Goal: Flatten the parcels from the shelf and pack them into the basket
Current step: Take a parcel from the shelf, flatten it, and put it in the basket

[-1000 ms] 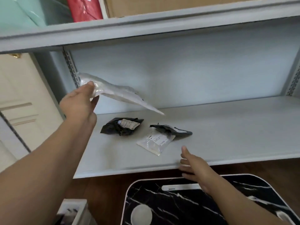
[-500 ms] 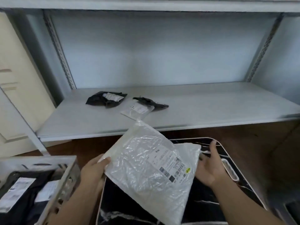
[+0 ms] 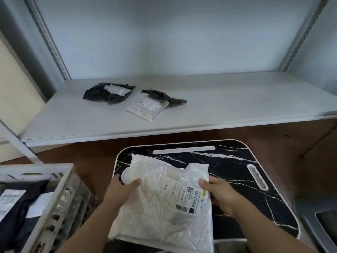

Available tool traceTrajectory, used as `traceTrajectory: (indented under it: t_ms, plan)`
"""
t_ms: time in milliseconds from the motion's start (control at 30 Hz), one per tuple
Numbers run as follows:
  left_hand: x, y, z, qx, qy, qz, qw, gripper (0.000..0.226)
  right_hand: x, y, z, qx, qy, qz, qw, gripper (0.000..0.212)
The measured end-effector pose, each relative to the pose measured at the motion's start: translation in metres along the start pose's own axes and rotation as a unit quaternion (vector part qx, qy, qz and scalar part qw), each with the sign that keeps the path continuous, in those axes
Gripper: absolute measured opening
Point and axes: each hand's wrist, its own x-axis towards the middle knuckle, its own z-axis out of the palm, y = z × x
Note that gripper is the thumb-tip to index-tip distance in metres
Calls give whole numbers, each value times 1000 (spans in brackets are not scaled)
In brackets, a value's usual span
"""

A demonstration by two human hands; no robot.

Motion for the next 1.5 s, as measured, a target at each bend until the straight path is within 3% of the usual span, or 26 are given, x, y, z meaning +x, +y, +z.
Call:
traceTrajectory:
  t_ms: [100, 167, 267, 367, 467, 567, 667, 733, 833, 933, 1033, 1167, 1500]
  plan:
    - [16, 12, 6, -33, 3, -12, 999, 94, 8, -7, -7, 3, -33, 12, 999, 23]
    - [25, 15, 10, -34, 5, -7, 999, 78, 12, -12, -8, 9, -29, 14, 999, 29]
    - [33, 17, 17, -36, 5, 51, 998, 44, 22, -20, -2, -23, 90, -5, 996, 43]
    - [33, 19, 24, -30, 52, 103, 993, 44, 36, -17, 4, -33, 248, -78, 965, 45]
    - [28, 16, 36, -45, 132, 104, 985, 41, 45, -9, 15, -10, 294, -111, 949, 48]
    - [31, 12, 42, -34, 157, 88, 983, 38, 53, -10, 17, -39, 319, -117, 940, 52]
    - [36, 8, 38, 49, 168, 98, 980, 34, 60, -16, 12, -128, 316, -142, 929, 41]
    - [34, 4, 39, 160, 199, 109, 961, 34, 63, -13, 14, -265, 325, -149, 895, 56]
    - [28, -10, 52, 320, 187, 217, 903, 61, 64, 6, 28, -476, 269, -211, 811, 78]
    - [27, -29, 70, 428, 97, 326, 837, 62, 71, 32, 48, -607, 173, -252, 733, 74]
    - [27, -40, 80, 482, 56, 385, 785, 57, 81, 49, 59, -657, 132, -274, 690, 69]
    - [31, -47, 83, 482, 63, 382, 786, 57, 90, 56, 61, -682, 124, -286, 662, 69]
    - [34, -48, 88, 471, 54, 373, 798, 59, 95, 59, 62, -678, 113, -268, 676, 67]
